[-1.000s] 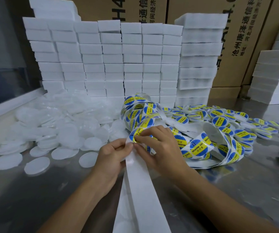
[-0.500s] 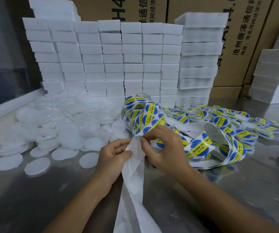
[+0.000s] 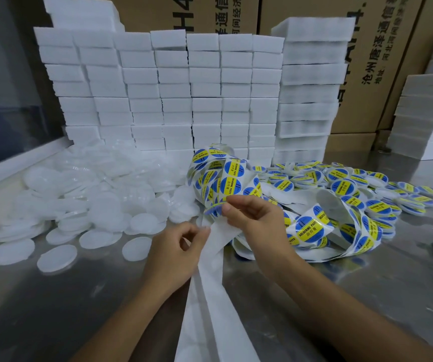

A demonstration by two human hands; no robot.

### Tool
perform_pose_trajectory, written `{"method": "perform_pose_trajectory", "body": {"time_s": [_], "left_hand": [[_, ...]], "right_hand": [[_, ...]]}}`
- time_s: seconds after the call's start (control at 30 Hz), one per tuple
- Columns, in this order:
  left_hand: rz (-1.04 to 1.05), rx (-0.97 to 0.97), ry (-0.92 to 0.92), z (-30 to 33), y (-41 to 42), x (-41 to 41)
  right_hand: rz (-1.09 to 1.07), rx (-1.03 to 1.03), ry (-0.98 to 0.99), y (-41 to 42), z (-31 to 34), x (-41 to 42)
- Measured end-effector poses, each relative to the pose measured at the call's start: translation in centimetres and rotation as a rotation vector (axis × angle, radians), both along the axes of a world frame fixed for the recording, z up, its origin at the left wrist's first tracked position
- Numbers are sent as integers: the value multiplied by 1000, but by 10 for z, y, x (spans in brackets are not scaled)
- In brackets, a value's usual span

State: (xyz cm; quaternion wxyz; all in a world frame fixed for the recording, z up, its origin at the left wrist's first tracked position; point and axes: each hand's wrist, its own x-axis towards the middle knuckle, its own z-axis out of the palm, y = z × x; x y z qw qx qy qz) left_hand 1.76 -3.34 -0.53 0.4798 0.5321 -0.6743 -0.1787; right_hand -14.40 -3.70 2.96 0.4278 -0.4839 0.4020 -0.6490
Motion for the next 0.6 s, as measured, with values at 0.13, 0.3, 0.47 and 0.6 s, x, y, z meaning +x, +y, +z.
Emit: {"method": "perform_pose_trajectory", "body": {"time_s": [0.13, 0.3, 0.47, 0.6], "left_hand": [[361, 0, -516, 7, 3, 11], [502, 349, -730, 11, 6, 21], [376, 232, -586, 7, 2, 16], [325, 196, -524, 6, -2, 17]], "right_hand": [[85, 88, -68, 1, -1, 0], [159, 150, -173, 1, 2, -3], [135, 181, -185, 0, 0, -2], [119, 185, -140, -2, -1, -4]]}}
